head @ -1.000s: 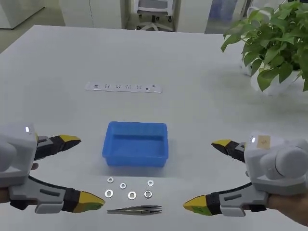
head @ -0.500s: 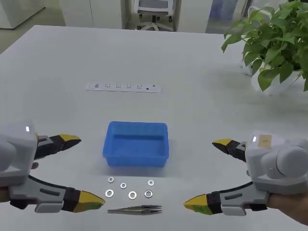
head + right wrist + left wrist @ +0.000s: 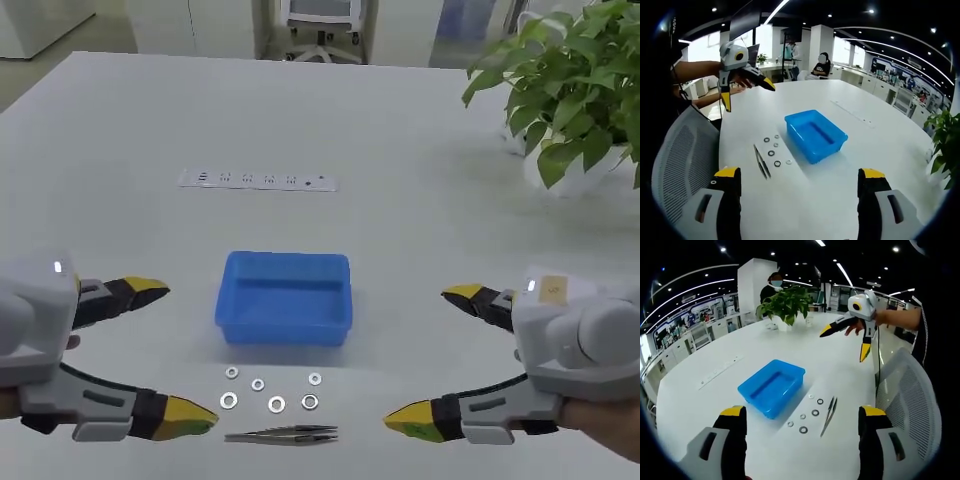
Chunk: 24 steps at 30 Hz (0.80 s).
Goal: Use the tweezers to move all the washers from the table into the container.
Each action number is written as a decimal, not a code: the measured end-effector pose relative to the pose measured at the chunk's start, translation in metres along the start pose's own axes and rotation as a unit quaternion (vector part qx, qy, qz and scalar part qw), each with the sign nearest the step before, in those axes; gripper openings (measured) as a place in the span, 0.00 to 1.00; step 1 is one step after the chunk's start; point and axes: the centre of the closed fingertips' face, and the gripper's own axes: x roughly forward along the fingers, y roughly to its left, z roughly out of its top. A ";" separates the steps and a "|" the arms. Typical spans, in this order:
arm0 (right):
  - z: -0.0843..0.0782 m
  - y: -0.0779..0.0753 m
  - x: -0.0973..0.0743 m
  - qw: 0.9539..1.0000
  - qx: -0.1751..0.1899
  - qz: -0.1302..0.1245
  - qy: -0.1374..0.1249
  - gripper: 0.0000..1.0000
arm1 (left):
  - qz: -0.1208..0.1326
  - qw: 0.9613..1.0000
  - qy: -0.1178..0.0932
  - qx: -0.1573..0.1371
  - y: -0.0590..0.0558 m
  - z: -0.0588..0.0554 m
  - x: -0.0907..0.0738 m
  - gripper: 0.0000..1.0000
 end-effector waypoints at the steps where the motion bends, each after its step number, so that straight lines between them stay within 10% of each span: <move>1: 0.000 0.000 0.000 1.000 -0.001 0.001 0.001 0.98 | -0.001 1.000 0.000 0.002 0.000 0.000 0.000 0.98; 24: -0.011 0.011 0.022 0.997 -0.052 0.043 0.035 0.90 | -0.020 0.999 0.037 0.013 -0.007 -0.024 0.012 0.93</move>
